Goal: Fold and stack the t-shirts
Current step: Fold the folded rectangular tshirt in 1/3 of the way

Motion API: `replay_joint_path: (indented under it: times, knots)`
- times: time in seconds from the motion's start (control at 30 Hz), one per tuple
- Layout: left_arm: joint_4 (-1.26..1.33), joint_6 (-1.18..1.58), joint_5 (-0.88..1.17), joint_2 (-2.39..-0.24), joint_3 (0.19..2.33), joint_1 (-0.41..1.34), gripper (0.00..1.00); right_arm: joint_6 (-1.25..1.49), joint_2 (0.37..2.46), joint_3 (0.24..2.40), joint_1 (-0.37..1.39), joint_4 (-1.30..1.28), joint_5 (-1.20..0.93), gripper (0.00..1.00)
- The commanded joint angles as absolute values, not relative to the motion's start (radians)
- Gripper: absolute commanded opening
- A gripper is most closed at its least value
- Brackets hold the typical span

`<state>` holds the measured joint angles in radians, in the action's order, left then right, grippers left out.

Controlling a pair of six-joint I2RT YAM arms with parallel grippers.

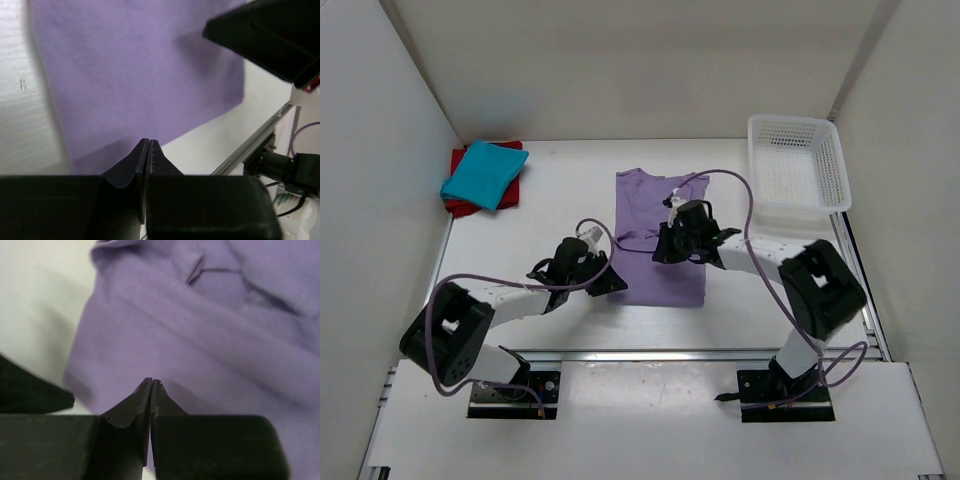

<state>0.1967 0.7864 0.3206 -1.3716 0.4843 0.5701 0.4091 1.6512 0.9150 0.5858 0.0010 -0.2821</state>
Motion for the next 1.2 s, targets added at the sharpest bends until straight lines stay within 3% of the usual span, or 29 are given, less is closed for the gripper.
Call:
replay_joint_path:
  times: [0.0, 0.37, 0.6, 0.7, 0.9, 0.97, 1.17]
  knots:
    - [0.252, 0.788, 0.321, -1.426, 0.494, 0.583, 0.11, 0.348, 1.762, 1.017, 0.601, 0.020, -0.244, 0.00]
    - [0.250, 0.761, 0.342, -1.451, 0.380, 0.538, 0.11, 0.331, 1.945, 1.138, 0.578, 0.098, -0.060, 0.00]
    - [0.167, 0.753, 0.345, -1.367, 0.403, 0.541, 0.13, 0.344, 2.014, 1.495, 0.497, 0.002, -0.064, 0.00]
    - [0.117, 0.736, 0.328, -1.278, 0.411, 0.519, 0.17, 0.325, 1.881, 1.379, 0.517, 0.002, -0.078, 0.00]
    - [-0.024, 0.631, 0.276, -1.216, 0.434, 0.469, 0.28, 0.393, 1.495, 0.876, 0.516, 0.096, -0.178, 0.00]
    - [-0.026, 0.624, 0.293, -1.229, 0.411, 0.453, 0.28, 0.403, 1.453, 0.752, 0.480, 0.141, -0.234, 0.00]
    - [-0.031, 0.630, 0.307, -1.241, 0.397, 0.469, 0.35, 0.394, 1.595, 0.829, 0.368, 0.184, -0.392, 0.00]
